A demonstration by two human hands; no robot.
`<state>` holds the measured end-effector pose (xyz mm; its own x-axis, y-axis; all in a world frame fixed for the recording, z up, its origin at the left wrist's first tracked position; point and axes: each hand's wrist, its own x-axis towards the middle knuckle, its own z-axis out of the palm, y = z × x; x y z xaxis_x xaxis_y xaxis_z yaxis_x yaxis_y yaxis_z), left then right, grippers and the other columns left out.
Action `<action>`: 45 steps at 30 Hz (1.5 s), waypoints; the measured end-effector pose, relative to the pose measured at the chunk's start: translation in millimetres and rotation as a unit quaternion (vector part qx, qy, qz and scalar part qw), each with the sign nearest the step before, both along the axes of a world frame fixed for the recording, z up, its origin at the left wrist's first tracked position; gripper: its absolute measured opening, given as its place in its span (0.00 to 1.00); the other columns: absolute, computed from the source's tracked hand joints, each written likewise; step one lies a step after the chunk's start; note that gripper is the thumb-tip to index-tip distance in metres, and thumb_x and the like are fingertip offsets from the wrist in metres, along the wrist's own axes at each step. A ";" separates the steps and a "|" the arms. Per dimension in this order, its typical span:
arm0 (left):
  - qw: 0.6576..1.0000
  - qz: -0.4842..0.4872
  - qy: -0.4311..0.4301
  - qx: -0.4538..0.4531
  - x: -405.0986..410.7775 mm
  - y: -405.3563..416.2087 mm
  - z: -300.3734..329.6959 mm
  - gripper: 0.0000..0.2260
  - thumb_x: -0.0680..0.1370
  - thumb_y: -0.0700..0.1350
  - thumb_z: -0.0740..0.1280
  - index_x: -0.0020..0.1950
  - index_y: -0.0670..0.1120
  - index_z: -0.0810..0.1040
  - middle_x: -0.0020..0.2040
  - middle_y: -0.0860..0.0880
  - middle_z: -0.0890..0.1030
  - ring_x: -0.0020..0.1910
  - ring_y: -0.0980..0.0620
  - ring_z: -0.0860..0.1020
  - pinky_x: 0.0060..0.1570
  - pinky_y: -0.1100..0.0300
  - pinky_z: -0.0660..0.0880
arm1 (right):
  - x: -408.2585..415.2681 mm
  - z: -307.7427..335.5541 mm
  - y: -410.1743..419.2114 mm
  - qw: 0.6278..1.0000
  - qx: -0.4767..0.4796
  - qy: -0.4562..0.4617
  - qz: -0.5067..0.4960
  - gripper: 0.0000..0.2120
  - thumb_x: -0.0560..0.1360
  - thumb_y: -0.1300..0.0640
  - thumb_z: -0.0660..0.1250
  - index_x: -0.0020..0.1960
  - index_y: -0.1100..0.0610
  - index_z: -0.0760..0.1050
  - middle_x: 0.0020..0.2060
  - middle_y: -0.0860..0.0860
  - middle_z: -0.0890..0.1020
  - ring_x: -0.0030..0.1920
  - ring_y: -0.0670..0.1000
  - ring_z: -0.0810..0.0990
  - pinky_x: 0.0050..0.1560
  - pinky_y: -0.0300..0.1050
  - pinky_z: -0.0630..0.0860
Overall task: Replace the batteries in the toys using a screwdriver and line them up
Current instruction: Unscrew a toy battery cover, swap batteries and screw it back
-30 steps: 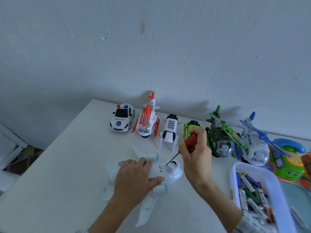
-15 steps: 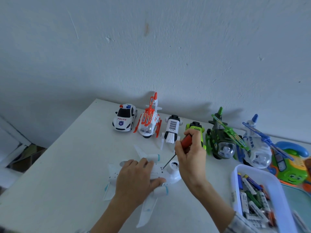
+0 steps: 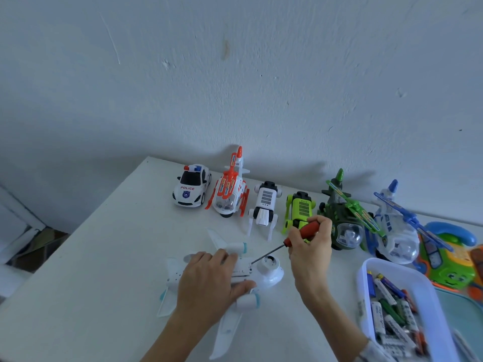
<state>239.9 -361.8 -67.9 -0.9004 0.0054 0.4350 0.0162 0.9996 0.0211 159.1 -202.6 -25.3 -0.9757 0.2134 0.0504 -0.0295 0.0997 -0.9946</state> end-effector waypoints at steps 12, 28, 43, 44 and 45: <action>0.998 -0.031 -0.028 0.050 -3.7 -1.4 14.3 0.16 0.58 0.58 0.81 0.38 0.54 0.82 0.38 0.57 0.79 0.36 0.53 0.79 0.35 0.57 0.76 | 13.6 10.4 0.6 0.991 0.085 0.082 0.060 0.15 0.75 0.64 0.67 0.47 0.47 0.65 0.36 0.55 0.74 0.37 0.61 0.78 0.36 0.52 0.76; 0.991 -0.105 -0.065 0.051 -1.2 2.7 7.4 0.17 0.62 0.58 0.79 0.43 0.51 0.80 0.42 0.56 0.76 0.40 0.55 0.76 0.39 0.59 0.73 | 18.3 -1.0 10.2 0.997 -0.013 -0.072 -0.002 0.13 0.76 0.65 0.64 0.55 0.53 0.66 0.40 0.55 0.73 0.36 0.54 0.79 0.32 0.45 0.73; 0.952 0.108 -0.210 0.195 -32.5 -100.2 26.6 0.19 0.77 0.59 0.65 0.62 0.50 0.77 0.55 0.54 0.77 0.53 0.54 0.76 0.53 0.56 0.69 | 48.1 5.7 4.7 0.998 0.050 0.045 0.019 0.18 0.74 0.67 0.68 0.48 0.45 0.67 0.34 0.53 0.77 0.29 0.48 0.78 0.33 0.43 0.76; 0.943 0.121 -0.245 0.192 -34.3 -105.2 21.9 0.21 0.77 0.60 0.64 0.66 0.50 0.75 0.59 0.53 0.77 0.56 0.53 0.75 0.56 0.55 0.69 | 49.6 7.8 2.5 0.995 0.066 0.063 0.030 0.18 0.74 0.67 0.69 0.48 0.45 0.68 0.34 0.52 0.78 0.30 0.48 0.79 0.33 0.38 0.76; 0.934 0.126 -0.265 0.206 -32.8 -107.8 18.8 0.24 0.77 0.61 0.63 0.69 0.50 0.72 0.61 0.52 0.75 0.58 0.52 0.75 0.58 0.54 0.69 | 53.2 10.7 0.7 0.992 0.086 0.083 0.048 0.18 0.73 0.67 0.69 0.48 0.45 0.68 0.33 0.51 0.78 0.30 0.48 0.78 0.31 0.35 0.74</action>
